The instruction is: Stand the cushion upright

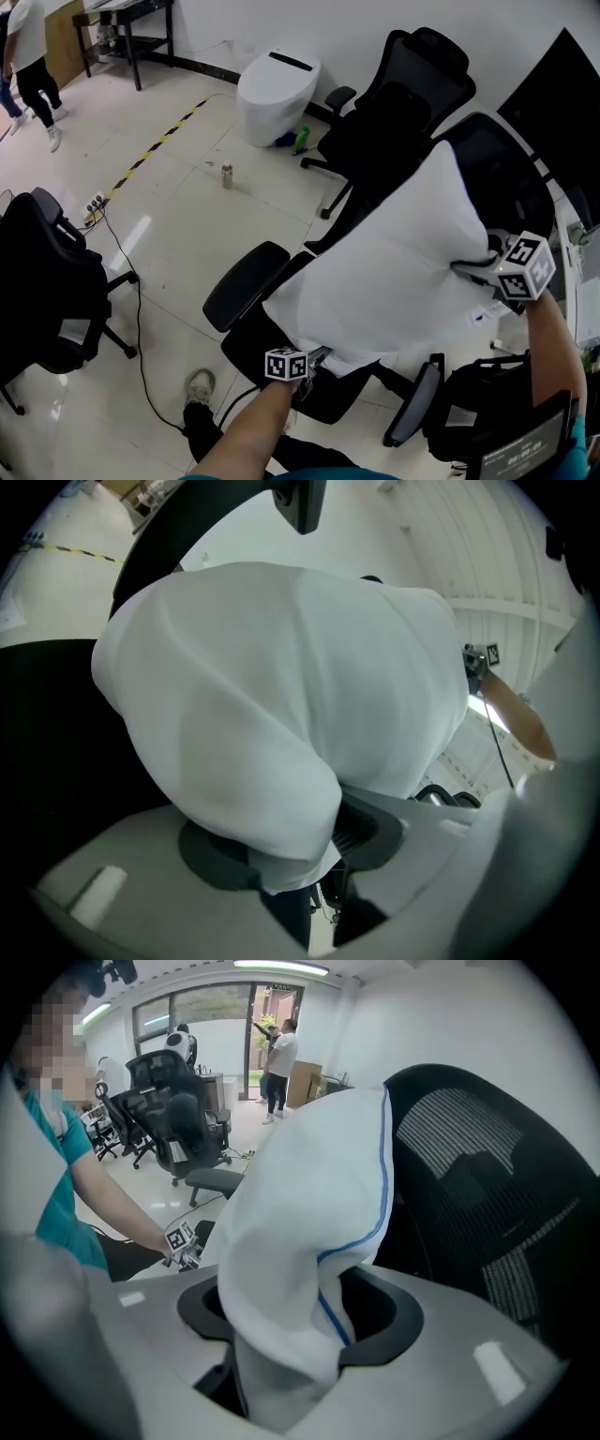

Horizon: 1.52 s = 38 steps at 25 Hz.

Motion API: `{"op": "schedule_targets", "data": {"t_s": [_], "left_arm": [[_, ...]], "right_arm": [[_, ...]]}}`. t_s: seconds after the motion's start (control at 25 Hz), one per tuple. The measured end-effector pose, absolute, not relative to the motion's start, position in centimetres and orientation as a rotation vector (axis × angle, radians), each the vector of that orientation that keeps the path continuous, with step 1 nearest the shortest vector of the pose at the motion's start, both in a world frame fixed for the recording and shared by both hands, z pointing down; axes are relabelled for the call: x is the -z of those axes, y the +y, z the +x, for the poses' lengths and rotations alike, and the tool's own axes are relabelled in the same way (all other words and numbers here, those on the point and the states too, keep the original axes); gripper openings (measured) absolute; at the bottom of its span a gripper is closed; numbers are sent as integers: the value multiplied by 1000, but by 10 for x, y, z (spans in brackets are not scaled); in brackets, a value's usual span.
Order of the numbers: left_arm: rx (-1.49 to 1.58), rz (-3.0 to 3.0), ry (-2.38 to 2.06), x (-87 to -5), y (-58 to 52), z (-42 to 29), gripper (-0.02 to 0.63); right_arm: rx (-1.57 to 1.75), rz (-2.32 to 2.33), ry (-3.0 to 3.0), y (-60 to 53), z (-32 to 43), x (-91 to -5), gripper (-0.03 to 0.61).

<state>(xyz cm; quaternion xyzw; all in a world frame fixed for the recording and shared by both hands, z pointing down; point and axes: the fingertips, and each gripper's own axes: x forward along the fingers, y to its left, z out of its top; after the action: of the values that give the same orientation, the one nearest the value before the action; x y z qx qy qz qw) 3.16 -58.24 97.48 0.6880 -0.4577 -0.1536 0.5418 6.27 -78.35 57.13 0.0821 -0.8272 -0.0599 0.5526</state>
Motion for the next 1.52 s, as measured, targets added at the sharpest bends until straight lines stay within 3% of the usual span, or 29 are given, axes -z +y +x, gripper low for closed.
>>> {"op": "schedule_targets", "data": {"t_s": [0.2, 0.52, 0.88, 1.12, 1.32, 1.52], "left_arm": [[288, 1571, -1083, -997, -572, 30, 275], [256, 1587, -1054, -993, -540, 23, 359], [350, 1805, -1001, -882, -475, -22, 367], [330, 2062, -1000, -754, -469, -77, 324], [297, 2323, -1009, -627, -470, -125, 227], [269, 2540, -1005, -531, -465, -175, 100]], "right_arm": [[144, 228, -1945, -783, 60, -588, 347], [141, 320, -1990, -784, 58, -577, 447], [122, 399, -2179, -741, 57, -492, 449], [20, 560, -2391, -692, 81, -433, 355], [4, 729, -2545, -644, 116, -400, 197], [-116, 918, -2715, -581, 129, -396, 96]]}}
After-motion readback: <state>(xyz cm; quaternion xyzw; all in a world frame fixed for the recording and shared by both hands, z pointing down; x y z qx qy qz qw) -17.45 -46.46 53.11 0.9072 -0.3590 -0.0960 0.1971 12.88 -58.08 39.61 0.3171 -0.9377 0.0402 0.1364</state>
